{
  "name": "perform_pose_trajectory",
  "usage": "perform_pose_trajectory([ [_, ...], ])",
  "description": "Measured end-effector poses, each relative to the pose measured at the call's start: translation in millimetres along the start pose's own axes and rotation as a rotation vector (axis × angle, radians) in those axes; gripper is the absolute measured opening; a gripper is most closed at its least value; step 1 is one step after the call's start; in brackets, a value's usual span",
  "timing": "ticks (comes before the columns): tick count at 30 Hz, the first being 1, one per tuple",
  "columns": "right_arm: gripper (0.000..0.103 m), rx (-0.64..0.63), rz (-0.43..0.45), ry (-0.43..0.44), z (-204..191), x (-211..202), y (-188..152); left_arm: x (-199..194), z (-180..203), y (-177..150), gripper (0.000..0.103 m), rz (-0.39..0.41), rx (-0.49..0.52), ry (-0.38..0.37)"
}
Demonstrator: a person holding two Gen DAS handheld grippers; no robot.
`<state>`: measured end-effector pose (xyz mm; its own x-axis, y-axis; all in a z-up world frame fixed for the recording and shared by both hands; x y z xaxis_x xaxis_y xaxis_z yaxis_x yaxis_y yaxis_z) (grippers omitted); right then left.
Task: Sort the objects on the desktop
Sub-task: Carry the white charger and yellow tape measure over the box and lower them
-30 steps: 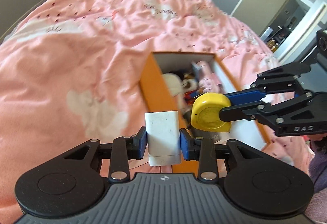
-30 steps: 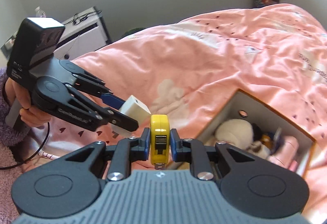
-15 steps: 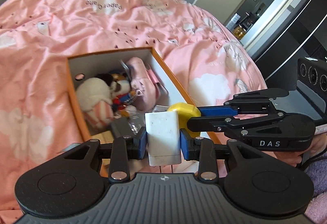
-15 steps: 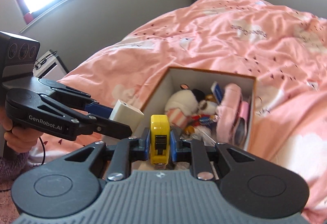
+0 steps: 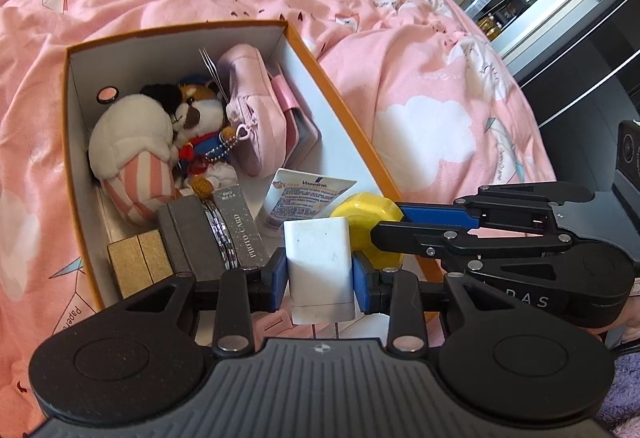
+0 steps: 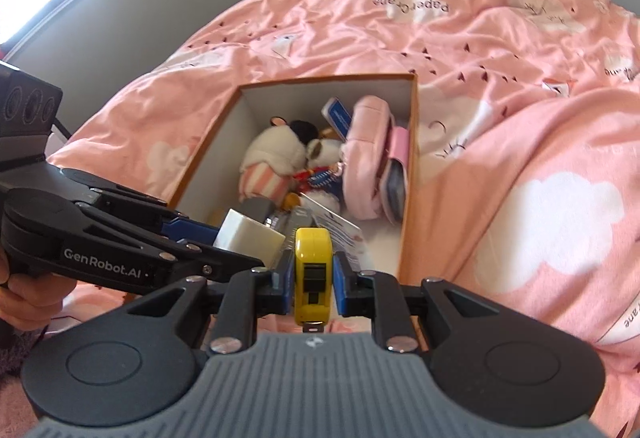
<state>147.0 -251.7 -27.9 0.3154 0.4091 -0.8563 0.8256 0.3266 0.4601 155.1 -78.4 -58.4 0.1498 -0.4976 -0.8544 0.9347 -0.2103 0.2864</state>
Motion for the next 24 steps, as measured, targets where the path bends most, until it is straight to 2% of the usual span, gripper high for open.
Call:
perform_pose_trajectory([
  [11,0.021,-0.051,-0.066,-0.077,8,23,-3,31,-3,9,0.038,-0.085,-0.067,0.055],
  [18,0.021,-0.165,-0.093,-0.133,-2,30,2,43,-9,16,0.038,-0.116,-0.124,0.09],
  [24,0.02,-0.261,-0.152,-0.156,-12,42,3,50,-9,19,0.038,-0.129,-0.137,0.114],
])
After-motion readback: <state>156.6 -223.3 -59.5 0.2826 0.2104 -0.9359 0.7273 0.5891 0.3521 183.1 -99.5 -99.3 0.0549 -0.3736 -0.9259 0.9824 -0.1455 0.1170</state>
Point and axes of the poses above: each gripper's, at about its wrist camera, not at the fingertips, and x roughly the way its jaws point, z to its right, y to its top, the point moved 2 cm from there along x, roughly the way its jaws point, and after that the axes turned 7 degrees about -z, right-handed, at the moved point
